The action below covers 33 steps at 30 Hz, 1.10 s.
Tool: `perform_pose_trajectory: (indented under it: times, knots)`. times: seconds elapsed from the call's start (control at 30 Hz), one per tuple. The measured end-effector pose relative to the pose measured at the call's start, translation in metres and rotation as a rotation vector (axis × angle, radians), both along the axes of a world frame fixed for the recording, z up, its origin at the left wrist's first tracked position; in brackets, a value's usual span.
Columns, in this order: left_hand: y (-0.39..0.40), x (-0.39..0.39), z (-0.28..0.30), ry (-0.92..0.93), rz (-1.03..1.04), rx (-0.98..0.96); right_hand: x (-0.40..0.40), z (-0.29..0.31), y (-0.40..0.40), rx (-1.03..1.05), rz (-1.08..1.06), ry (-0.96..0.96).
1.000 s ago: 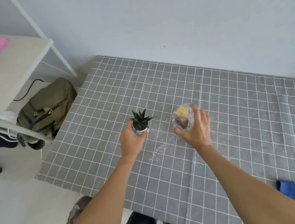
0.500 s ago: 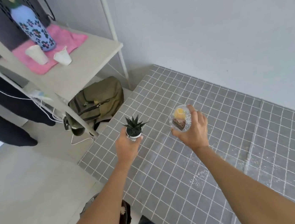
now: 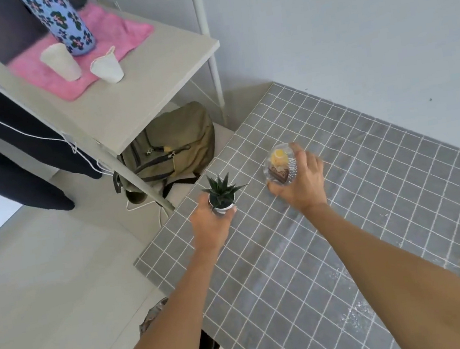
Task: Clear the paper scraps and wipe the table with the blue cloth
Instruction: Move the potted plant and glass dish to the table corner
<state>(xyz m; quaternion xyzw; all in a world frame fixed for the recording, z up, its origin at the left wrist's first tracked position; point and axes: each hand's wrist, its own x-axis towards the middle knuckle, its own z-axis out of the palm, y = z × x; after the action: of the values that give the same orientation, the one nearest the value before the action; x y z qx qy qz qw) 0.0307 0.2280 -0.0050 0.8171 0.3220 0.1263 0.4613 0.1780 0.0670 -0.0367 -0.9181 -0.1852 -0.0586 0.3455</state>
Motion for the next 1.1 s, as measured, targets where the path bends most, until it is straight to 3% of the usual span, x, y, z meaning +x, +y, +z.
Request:
perform_pose_trajectory:
  times: [0.7, 1.1]
  knots:
    - [-0.001, 0.028, -0.013, -0.007, -0.019, 0.034, 0.042, -0.005, 0.045, 0.004, 0.11, 0.119]
    - [-0.003, 0.013, -0.012, 0.022, -0.041, 0.027, 0.034, 0.015, 0.017, -0.263, 0.198, 0.22]
